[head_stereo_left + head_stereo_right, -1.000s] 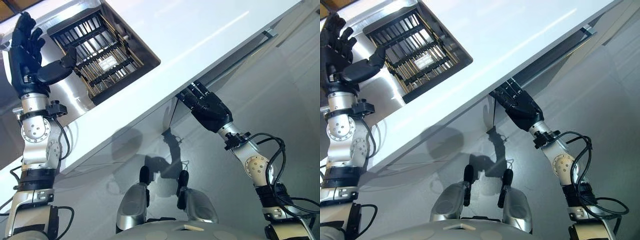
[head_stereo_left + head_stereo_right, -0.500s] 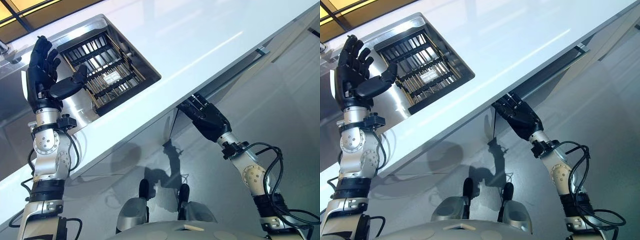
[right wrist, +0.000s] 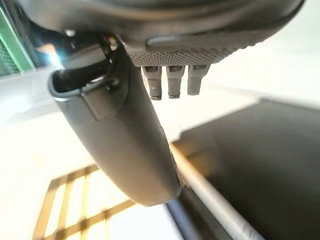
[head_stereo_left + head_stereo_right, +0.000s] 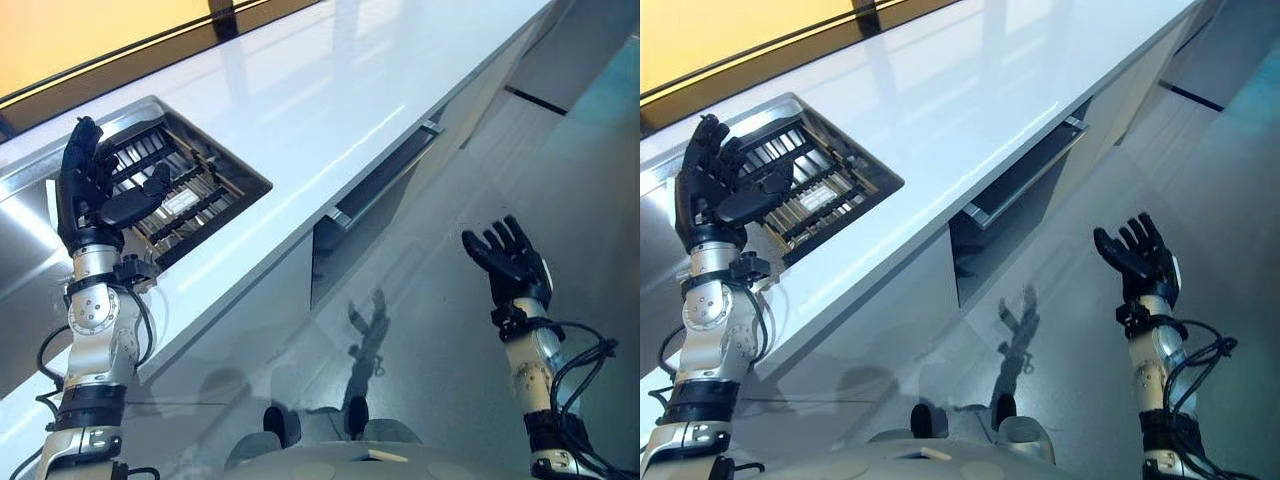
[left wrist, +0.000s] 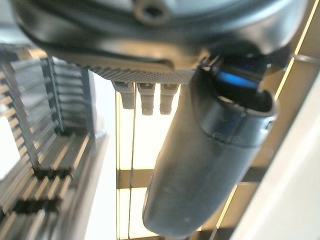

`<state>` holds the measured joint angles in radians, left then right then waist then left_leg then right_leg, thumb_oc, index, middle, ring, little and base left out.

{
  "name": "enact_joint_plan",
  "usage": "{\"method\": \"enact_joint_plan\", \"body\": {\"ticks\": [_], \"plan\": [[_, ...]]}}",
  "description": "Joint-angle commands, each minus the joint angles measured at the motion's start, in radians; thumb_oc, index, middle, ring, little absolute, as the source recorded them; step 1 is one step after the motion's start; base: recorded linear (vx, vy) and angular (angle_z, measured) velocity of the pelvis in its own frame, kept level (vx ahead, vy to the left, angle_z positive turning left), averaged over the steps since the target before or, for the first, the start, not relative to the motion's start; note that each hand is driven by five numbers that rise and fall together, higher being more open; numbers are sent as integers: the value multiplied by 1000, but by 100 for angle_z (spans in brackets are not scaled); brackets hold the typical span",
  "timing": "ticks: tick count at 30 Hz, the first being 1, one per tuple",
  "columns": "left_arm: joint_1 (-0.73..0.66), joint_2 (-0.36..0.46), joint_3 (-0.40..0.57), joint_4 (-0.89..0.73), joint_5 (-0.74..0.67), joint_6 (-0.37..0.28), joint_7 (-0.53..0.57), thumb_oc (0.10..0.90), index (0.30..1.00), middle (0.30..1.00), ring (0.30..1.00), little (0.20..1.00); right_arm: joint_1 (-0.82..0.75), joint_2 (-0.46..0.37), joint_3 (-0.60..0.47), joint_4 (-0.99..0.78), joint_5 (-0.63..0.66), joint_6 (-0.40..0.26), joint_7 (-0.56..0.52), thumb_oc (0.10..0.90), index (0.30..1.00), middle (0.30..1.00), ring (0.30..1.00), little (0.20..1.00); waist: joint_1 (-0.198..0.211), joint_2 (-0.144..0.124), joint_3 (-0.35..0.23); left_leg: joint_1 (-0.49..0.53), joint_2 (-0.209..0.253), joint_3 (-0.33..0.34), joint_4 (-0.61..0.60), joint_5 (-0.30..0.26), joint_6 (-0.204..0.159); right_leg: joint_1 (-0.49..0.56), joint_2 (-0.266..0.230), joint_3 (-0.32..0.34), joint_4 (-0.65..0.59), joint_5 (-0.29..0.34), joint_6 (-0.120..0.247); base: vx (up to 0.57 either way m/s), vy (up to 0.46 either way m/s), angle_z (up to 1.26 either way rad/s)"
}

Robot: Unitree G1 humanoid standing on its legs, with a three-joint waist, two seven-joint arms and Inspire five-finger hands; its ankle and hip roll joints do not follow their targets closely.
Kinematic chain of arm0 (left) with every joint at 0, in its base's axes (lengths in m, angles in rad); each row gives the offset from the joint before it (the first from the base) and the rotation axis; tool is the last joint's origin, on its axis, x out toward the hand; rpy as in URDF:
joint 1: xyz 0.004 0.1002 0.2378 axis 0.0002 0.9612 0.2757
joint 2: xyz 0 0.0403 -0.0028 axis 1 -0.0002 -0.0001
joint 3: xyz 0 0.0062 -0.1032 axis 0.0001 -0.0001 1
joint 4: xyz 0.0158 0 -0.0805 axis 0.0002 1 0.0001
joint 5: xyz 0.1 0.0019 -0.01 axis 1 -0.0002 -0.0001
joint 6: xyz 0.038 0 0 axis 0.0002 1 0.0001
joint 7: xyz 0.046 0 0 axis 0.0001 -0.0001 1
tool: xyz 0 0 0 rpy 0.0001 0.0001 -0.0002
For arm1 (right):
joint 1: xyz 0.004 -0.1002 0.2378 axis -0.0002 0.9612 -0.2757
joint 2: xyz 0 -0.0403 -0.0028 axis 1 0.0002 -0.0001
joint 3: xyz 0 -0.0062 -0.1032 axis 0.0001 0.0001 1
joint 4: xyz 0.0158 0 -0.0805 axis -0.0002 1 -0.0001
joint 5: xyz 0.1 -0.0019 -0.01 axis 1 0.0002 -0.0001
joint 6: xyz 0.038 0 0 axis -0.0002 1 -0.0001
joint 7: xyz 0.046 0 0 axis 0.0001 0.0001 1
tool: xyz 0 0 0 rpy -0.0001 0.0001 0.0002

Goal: Pick up plates and place into dishwasher.

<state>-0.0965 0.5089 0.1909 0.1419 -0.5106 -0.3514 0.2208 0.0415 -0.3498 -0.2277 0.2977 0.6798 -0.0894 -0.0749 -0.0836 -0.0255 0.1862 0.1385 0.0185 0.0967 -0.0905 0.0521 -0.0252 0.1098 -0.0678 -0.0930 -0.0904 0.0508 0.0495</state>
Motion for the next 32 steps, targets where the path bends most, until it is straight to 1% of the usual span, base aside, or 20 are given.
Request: {"method": "enact_joint_plan", "body": {"ticks": [1,3,5,6,7,10,11,12,15,16,17,20,22,25,26,32], "plan": [[-51,19,16,17,17,-97,17,800,900,900,900,900,-47,-85,-33,-19,-72,-126,-43,800,900,900,900,900,0,49,-86,4,-77,11,26,-132,57,-20,61,-28,96,-126,17,10,17,-9],[-54,25,14,20,8,-97,17,800,900,900,900,900,-43,-95,-34,11,-90,-101,-77,800,900,900,900,900,-1,50,-87,4,-78,13,26,-132,57,-20,60,-25,95,-126,19,6,22,-4],[-57,25,12,23,5,-95,14,800,900,900,900,900,-37,-105,-35,80,-130,-73,-94,800,900,900,900,900,-1,50,-89,5,-78,16,27,-135,57,-20,60,-25,98,-128,20,0,0,0],[-60,29,10,23,-1,-91,12,800,900,900,900,900,-38,-112,-32,113,-143,-43,-102,800,900,900,900,900,0,49,-89,5,-78,17,28,-136,58,-21,60,-25,99,-128,21,0,0,0],[-61,31,10,24,-5,-89,9,800,900,900,900,900,-38,-115,-30,135,-150,-29,-108,800,900,900,900,900,1,49,-89,5,-78,18,28,-136,58,-21,60,-25,101,-129,21,0,0,0],[-66,34,1,22,-16,-81,2,800,900,900,900,900,-30,-124,-3,294,-190,32,-93,800,900,900,900,900,7,45,-88,8,-78,18,29,-138,59,-20,59,-26,104,-130,20,0,0,0],[-66,34,1,21,-18,-80,2,800,900,900,900,900,-28,-123,3,314,-197,43,-91,800,900,900,900,900,8,45,-88,8,-78,18,28,-138,60,-20,59,-26,104,-130,20,0,0,0],[-65,32,-2,14,-20,-75,2,800,900,900,900,900,-23,-115,16,369,-218,76,-77,800,900,900,900,900,11,43,-88,8,-78,17,30,-140,60,-20,59,-26,106,-130,20,0,0,0],[-72,29,-10,4,-23,-60,4,800,900,900,900,900,-21,-102,41,475,-258,103,-28,800,900,900,900,900,18,42,-87,8,-78,14,32,-142,62,-19,59,-27,110,-133,19,0,0,0],[-77,27,-15,1,-27,-56,0,800,900,900,900,900,-17,-87,60,552,-277,90,16,800,900,900,900,900,24,42,-87,9,-78,10,31,-143,64,-20,59,-28,112,-135,19,0,0,0],[-78,27,-16,0,-28,-54,-1,800,900,900,900,900,-18,-84,63,564,-276,94,28,800,900,900,900,900,24,42,-87,10,-78,9,30,-143,65,-19,59,-29,112,-135,19,0,0,0],[-84,23,-19,-10,-36,-44,-10,800,900,900,900,900,-14,-57,79,673,-263,111,104,800,900,900,900,900,34,42,-90,10,-78,1,27,-143,66,-19,59,-32,115,-139,19,0,0,0],[-91,21,-27,-19,-40,-35,-15,800,900,900,900,900,-10,-43,82,736,-221,107,126,800,900,900,900,900,41,43,-92,10,-79,-6,29,-144,66,-18,59,-35,117,-141,19,0,0,0],[-98,17,-33,-28,-38,-31,-14,800,900,900,900,900,-2,-17,87,782,-188,103,137,800,900,900,900,900,46,45,-94,10,-79,-14,26,-143,68,-18,59,-39,119,-144,20,-3,-6,1],[-103,10,-35,-35,-35,-28,-12,800,900,900,900,900,5,1,96,798,-195,107,158,800,900,900,900,900,47,47,-96,10,-80,-18,22,-142,68,-19,60,-40,120,-145,19,-9,-9,4],[-103,-4,-37,-50,-48,-27,-8,800,900,900,900,900,23,38,143,811,-217,121,186,800,900,900,900,900,49,52,-96,10,-83,-30,19,-140,69,-19,60,-44,125,-151,18,-15,1,5]]}}
